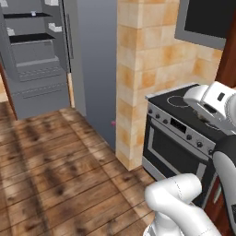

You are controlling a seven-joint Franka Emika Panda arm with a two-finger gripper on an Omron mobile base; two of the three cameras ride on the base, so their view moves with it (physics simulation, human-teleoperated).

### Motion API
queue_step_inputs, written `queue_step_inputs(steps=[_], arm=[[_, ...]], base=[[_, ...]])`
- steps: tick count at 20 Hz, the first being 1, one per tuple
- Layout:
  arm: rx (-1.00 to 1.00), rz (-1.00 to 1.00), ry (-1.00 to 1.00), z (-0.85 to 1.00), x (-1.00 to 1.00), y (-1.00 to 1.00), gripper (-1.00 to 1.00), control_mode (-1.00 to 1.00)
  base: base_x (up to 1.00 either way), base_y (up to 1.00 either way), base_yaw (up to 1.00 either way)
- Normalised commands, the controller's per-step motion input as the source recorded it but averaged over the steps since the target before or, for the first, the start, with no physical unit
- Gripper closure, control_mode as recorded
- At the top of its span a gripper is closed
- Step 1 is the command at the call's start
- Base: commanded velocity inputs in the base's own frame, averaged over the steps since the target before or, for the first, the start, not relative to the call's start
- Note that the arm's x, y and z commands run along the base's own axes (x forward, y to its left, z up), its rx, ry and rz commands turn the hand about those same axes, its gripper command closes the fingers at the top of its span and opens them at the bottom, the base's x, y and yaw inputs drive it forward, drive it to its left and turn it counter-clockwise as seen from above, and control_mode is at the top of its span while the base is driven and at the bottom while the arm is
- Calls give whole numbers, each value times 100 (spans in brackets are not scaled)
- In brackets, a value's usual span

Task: Retrieve the bottle and the shaker from the cabinet and place them next to the mixing bowl on the counter. Then add garlic from the fridge to the mixing bowl.

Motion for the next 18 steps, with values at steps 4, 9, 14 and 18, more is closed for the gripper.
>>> queue_step_inputs(steps=[4, 9, 14, 18], arm=[[0, 0, 0, 0, 0, 0, 100, 100], [0, 0, 0, 0, 0, 0, 100, 100], [0, 0, 0, 0, 0, 0, 100, 100], [0, 0, 0, 0, 0, 0, 100, 100]], base=[[-58, 7, 0], [-57, 4, -3], [-54, 4, -5], [-51, 3, -8]])
